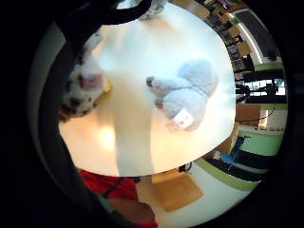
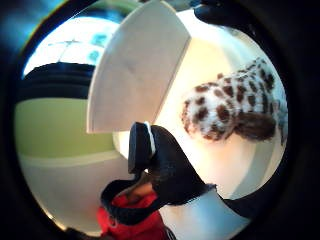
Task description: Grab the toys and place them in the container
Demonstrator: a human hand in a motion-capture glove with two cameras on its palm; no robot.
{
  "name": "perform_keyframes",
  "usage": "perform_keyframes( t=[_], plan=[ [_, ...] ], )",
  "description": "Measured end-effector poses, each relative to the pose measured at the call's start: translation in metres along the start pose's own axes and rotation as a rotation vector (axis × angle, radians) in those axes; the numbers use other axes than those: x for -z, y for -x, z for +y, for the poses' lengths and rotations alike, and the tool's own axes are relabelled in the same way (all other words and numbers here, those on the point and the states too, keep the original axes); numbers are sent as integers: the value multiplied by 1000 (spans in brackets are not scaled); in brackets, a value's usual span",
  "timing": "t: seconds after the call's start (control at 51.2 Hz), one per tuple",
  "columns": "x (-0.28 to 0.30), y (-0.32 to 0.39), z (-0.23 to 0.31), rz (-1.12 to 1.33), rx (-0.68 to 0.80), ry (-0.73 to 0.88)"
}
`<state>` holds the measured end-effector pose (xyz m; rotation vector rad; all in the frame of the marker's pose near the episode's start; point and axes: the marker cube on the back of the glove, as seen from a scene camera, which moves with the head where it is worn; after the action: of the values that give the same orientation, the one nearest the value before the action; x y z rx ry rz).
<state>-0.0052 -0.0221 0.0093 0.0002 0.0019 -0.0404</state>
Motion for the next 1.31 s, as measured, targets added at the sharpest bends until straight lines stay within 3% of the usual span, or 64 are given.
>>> perform_keyframes(
  t=[0.567,0.957,1.094,1.309],
  plan=[
    [-54,-1,-9,103,-57,185],
    [-70,9,-16,176,-77,95],
    [-74,6,-18,108,-50,-39],
    [-71,12,-25,217,36,-55]
  ],
)
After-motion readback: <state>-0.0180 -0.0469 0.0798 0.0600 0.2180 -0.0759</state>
